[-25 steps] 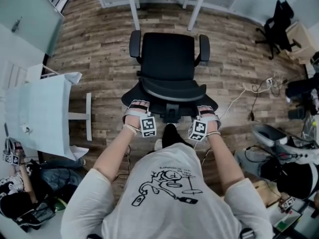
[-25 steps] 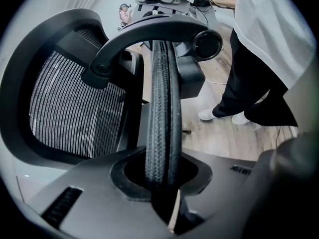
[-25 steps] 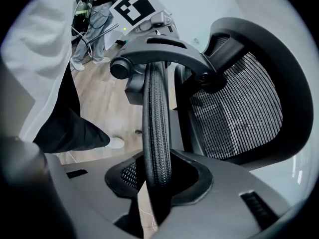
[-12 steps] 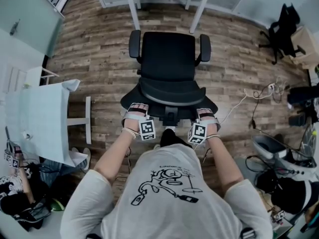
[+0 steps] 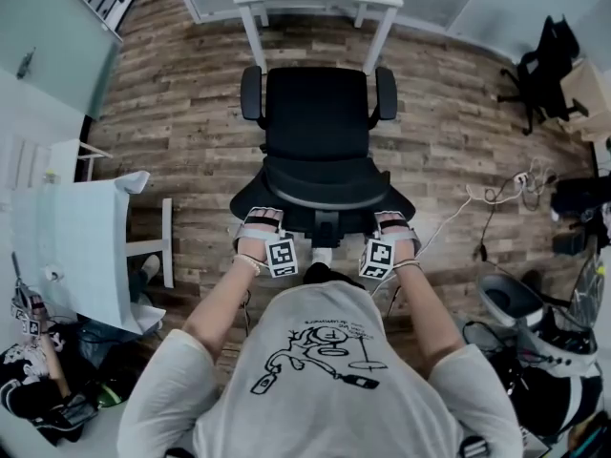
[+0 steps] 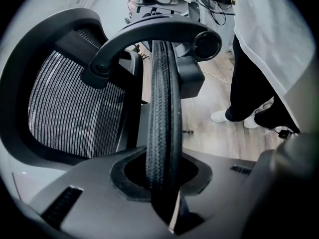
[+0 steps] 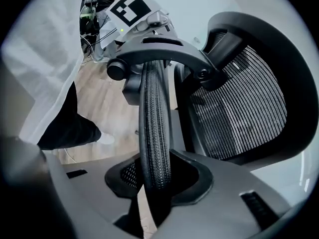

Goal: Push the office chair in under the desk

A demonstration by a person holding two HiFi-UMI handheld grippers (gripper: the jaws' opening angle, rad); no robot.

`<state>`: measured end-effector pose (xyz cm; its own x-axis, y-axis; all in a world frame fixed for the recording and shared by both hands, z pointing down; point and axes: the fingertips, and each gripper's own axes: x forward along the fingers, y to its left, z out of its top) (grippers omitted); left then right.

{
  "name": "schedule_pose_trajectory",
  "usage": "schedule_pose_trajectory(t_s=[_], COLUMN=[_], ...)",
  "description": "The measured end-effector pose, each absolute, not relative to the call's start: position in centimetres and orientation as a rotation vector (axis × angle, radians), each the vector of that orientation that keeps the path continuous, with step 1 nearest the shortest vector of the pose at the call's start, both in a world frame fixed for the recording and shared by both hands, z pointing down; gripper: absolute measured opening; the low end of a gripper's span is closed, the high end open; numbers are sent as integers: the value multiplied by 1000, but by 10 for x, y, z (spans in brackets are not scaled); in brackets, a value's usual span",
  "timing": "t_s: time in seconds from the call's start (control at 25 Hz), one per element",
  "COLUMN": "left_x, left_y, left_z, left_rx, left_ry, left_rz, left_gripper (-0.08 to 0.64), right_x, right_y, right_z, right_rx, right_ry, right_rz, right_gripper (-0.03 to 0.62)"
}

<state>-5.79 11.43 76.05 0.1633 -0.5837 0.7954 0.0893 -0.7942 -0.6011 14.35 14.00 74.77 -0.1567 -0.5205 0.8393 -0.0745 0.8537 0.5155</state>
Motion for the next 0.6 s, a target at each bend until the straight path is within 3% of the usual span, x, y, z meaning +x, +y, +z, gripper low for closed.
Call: schedule_pose_trajectory(t_s=[0.6], left_x=[-62], left_y=[73], left_z=[759], left_rx=[-1911], left_ry=[472], left_rz=[-1696], left_gripper=[75], right_x=[137], right_y=[95], right_z=[743], right_rx=[449], right_ry=[-1720], right_rz=[-423], right_gripper=[126])
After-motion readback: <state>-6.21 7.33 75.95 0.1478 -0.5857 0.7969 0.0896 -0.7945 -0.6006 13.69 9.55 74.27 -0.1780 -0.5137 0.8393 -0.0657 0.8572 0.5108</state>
